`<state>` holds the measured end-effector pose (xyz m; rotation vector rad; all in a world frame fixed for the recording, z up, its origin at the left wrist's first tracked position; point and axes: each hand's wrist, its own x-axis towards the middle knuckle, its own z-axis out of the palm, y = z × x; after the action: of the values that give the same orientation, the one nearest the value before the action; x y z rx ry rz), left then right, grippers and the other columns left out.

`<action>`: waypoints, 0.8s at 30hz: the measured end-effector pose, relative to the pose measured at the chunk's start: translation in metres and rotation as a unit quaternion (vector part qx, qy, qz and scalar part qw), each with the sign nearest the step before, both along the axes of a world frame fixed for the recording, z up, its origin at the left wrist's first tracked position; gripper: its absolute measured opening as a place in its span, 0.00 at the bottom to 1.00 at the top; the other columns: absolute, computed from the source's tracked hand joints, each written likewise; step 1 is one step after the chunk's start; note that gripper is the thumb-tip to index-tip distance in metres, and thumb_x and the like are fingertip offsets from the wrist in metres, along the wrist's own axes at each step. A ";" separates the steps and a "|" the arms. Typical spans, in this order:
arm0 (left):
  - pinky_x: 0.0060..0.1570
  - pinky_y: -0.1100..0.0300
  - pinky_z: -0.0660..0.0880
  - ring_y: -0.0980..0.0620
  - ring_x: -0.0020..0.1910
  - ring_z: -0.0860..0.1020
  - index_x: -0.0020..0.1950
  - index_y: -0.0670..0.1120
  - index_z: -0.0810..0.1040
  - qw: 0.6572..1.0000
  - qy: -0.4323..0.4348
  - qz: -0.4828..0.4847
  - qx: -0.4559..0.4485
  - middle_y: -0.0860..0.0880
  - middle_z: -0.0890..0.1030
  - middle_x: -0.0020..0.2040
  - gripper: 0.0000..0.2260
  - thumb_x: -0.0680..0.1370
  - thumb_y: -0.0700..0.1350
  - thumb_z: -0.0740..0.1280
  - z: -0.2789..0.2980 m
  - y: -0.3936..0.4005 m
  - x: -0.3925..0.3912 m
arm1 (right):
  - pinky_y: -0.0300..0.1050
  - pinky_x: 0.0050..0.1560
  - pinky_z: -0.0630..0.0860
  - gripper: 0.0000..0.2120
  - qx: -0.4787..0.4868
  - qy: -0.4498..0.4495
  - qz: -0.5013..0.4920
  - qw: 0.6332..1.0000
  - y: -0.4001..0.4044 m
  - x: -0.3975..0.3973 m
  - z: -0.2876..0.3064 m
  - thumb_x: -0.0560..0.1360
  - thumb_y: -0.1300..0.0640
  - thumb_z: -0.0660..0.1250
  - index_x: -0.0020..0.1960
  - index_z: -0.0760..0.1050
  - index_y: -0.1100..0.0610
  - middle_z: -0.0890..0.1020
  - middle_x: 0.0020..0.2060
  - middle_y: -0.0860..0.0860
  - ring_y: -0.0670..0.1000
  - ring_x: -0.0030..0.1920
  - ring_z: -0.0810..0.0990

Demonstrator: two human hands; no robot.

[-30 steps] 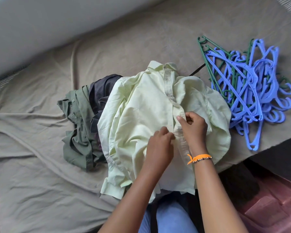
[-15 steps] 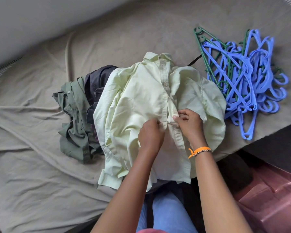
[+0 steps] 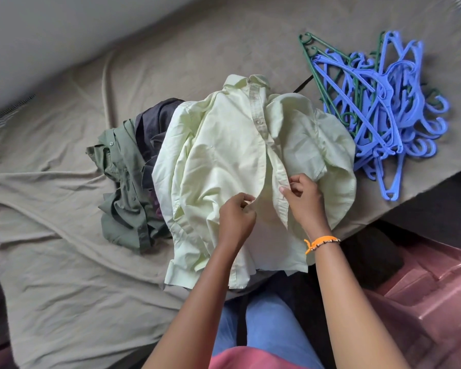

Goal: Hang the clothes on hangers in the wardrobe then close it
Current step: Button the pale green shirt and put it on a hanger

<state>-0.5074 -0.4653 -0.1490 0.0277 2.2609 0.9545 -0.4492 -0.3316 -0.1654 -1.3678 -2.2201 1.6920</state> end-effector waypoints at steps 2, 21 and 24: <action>0.30 0.71 0.66 0.58 0.37 0.73 0.49 0.46 0.77 0.999 0.028 -0.006 0.017 0.53 0.75 0.40 0.12 0.72 0.33 0.61 0.001 -0.002 0.002 | 0.29 0.40 0.72 0.06 -0.027 0.015 -0.033 0.999 -0.006 0.003 0.003 0.72 0.64 0.71 0.47 0.77 0.58 0.81 0.37 0.50 0.44 0.38 0.79; 0.33 0.66 0.71 0.59 0.28 0.73 0.41 0.43 0.79 0.957 -0.152 0.174 0.174 0.50 0.78 0.31 0.03 0.74 0.38 0.70 0.011 0.006 0.012 | 0.42 0.45 0.76 0.13 -0.135 0.069 -0.101 0.983 -0.038 0.013 0.019 0.69 0.66 0.73 0.42 0.71 0.52 0.80 0.38 0.50 0.48 0.40 0.78; 0.40 0.64 0.73 0.57 0.36 0.78 0.40 0.47 0.81 0.992 0.002 0.088 0.088 0.54 0.81 0.35 0.03 0.73 0.40 0.71 0.012 0.004 0.012 | 0.36 0.41 0.75 0.10 -0.006 0.034 -0.086 0.996 -0.035 0.016 0.023 0.69 0.67 0.71 0.42 0.72 0.55 0.79 0.35 0.47 0.44 0.35 0.78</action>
<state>-0.4958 -0.4618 -0.1373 -0.0946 2.2036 1.2471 -0.4330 -0.3671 -0.1428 -1.4356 -1.9968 1.6700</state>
